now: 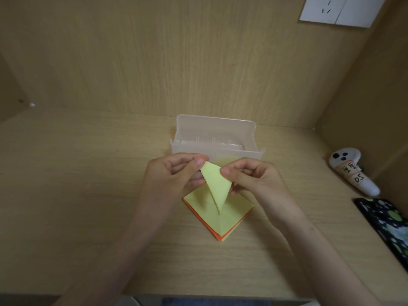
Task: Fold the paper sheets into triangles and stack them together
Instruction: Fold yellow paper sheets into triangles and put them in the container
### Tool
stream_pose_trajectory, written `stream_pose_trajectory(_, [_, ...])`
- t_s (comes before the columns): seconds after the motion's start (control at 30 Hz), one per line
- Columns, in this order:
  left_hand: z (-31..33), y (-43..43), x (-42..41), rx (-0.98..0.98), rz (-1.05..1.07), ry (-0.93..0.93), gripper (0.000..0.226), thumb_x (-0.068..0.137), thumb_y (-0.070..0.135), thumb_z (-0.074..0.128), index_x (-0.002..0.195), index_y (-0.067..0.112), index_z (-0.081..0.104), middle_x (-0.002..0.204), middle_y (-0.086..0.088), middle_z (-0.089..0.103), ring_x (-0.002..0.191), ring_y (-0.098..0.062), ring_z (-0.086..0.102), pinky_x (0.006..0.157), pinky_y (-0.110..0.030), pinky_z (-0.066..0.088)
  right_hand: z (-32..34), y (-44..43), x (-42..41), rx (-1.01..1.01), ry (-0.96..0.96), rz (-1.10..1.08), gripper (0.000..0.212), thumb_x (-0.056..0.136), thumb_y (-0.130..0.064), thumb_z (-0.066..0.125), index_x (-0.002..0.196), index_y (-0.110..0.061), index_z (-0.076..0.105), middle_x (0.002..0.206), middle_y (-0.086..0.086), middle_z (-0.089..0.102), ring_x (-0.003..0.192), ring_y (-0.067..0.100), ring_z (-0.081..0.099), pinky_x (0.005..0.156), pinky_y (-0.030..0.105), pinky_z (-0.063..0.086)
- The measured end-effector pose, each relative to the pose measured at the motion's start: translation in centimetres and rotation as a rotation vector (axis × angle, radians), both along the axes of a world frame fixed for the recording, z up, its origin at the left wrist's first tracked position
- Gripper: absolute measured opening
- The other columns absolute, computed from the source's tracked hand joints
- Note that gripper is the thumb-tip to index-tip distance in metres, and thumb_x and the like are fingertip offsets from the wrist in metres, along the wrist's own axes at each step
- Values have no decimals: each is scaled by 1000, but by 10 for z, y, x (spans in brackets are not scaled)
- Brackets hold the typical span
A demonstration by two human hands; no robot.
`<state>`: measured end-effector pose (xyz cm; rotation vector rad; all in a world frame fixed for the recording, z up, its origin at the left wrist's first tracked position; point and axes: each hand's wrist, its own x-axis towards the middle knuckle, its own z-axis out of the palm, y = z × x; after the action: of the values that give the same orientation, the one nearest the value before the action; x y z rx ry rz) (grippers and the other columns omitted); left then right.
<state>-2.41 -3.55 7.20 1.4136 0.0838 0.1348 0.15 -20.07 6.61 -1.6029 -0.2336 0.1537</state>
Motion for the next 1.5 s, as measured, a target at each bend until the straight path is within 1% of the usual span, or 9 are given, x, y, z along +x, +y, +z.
stream_pose_trajectory(0.37, [-2, 3, 2, 25, -48, 53, 8, 83, 8, 65, 83, 12, 72, 75, -6, 75, 73, -17, 72, 70, -25, 59, 0, 1, 1, -19, -10, -31, 8, 77, -6, 71, 80, 2, 68, 74, 18, 66, 64, 25, 54, 56, 22, 47])
stream_pose_trajectory(0.57, [-1, 3, 2, 180, -47, 29, 9, 73, 10, 75, 80, 15, 74, 68, -5, 74, 65, -13, 71, 58, -14, 54, 1, 0, 1, -51, -47, 3, 4, 76, -6, 72, 75, -3, 69, 72, 17, 65, 65, 21, 53, 56, 20, 47])
stream_pose_trajectory(0.73, [-2, 2, 0, 125, 6, 8, 8, 74, 7, 74, 78, 13, 74, 71, -5, 74, 67, -13, 71, 60, -16, 56, 1, 1, 0, 6, 7, 11, 18, 72, -21, 70, 79, -4, 70, 73, 10, 68, 64, 14, 59, 58, 20, 49])
stream_pose_trajectory(0.9, [2, 0, -3, 29, 71, -7, 10, 75, 3, 72, 74, 13, 72, 64, -3, 73, 59, -10, 70, 54, -13, 53, 0, -1, -1, 77, 67, -8, 11, 78, -8, 68, 85, 0, 70, 75, 9, 70, 68, 15, 62, 61, 20, 52])
stream_pose_trajectory(1.03, [3, -2, -4, 26, 79, -16, 11, 75, 4, 72, 75, 14, 72, 62, -3, 72, 59, -12, 70, 56, -15, 55, 1, 0, -1, 107, 81, -39, 4, 76, -7, 69, 79, -4, 70, 73, 7, 69, 67, 14, 60, 62, 20, 51])
stream_pose_trajectory(1.17, [2, -2, -5, -7, 85, -2, 10, 75, 3, 71, 75, 13, 72, 62, -2, 72, 59, -11, 70, 57, -16, 55, 1, 0, -1, 139, 92, -51, 12, 68, -14, 71, 76, -6, 70, 74, 6, 69, 67, 13, 60, 62, 20, 50])
stream_pose_trajectory(1.27, [2, -2, -5, -25, 83, 22, 8, 75, 4, 72, 76, 12, 72, 64, -4, 73, 60, -12, 70, 59, -17, 56, -2, 1, -1, 150, 103, -57, 9, 72, -12, 70, 78, -4, 70, 76, 8, 69, 68, 15, 60, 62, 21, 50])
stream_pose_trajectory(1.4, [1, -2, -6, -10, 100, 13, 9, 75, 4, 72, 75, 13, 72, 63, -4, 72, 59, -12, 69, 59, -17, 57, -2, 3, -2, 182, 114, -48, 27, 66, -23, 70, 85, -4, 70, 77, 6, 70, 70, 13, 62, 62, 21, 51])
stream_pose_trajectory(1.5, [1, -3, -8, -3, 107, 0, 9, 75, 5, 72, 75, 14, 73, 64, -5, 72, 61, -13, 70, 59, -17, 56, -2, 4, -2, 197, 93, -65, 22, 67, -19, 70, 83, -4, 69, 72, 2, 70, 66, 9, 62, 61, 18, 51])
